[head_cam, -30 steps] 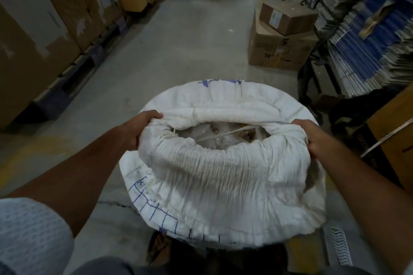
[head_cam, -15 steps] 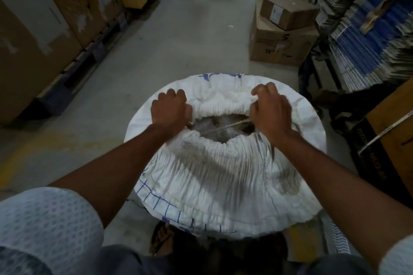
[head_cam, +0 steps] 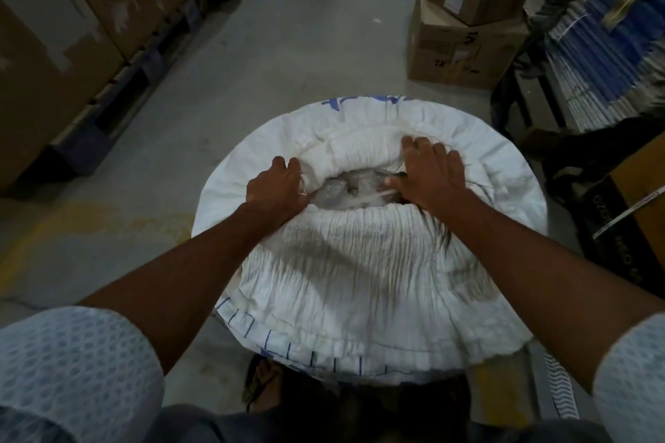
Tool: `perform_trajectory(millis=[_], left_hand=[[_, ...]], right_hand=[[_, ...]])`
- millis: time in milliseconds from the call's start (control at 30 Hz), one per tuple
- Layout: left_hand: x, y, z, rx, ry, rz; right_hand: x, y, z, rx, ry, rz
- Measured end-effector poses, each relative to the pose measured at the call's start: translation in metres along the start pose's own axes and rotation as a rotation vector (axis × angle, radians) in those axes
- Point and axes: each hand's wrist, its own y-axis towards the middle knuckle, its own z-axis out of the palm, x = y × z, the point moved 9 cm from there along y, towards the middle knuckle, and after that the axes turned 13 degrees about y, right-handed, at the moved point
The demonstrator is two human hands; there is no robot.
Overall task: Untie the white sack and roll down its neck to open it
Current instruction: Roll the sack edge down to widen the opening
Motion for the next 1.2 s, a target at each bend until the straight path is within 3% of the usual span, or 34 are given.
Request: perform_trajectory(millis=[167,267,333,400,467,533,600,667,800,900,1033,1200], left_hand=[[-0.01,0.006,-0.017,-0.063,0.074,-0.032],[0.003,0.006,-0.03,-0.087,0.077,-0.112],[0.024,0.008,-0.032,-0.029,-0.166,-0.193],[0.045,0.009,-0.033,0.055,-0.625,-0.304],[0.051,0.004,-0.029,0.189,-1.119,-0.441],[0.048,-0.002,-0.028,0.27,-1.318,-0.508],[0.049,-0.001,-0.023,0.311,-1.344,-0.524],[0.051,-0.003,-0.015,0.355,-1.367,-0.56],[0.04,0.001,-0.009,0.376,-1.409,-0.57],[0.034,0.012,-0.007,0.344,-1.436,-0.541],[0.039,0.021,0.008,0.371,-1.436,-0.464],[0.017,0.002,-0.009,0.647,-1.581,-0.226]], right_hand=[[0.014,0.001,-0.011,-0.086,-0.244,-0.068],[0.012,0.001,-0.026,-0.052,-0.09,-0.046],[0.006,0.002,-0.046,-0.127,0.061,-0.001],[-0.001,-0.002,-0.072,-0.295,0.184,0.033],[-0.004,-0.003,-0.085,-0.355,0.294,0.083],[-0.004,0.002,-0.09,-0.36,0.388,0.158],[0.001,0.01,-0.089,-0.332,0.441,0.22],[0.02,0.013,-0.083,-0.318,0.448,0.165],[0.092,-0.016,-0.081,-0.566,0.373,-0.366],[0.125,-0.023,-0.046,-0.495,0.157,-0.638],[0.11,0.008,-0.032,-0.455,0.092,-0.511],[0.084,0.02,-0.064,-0.377,0.413,-0.344]])
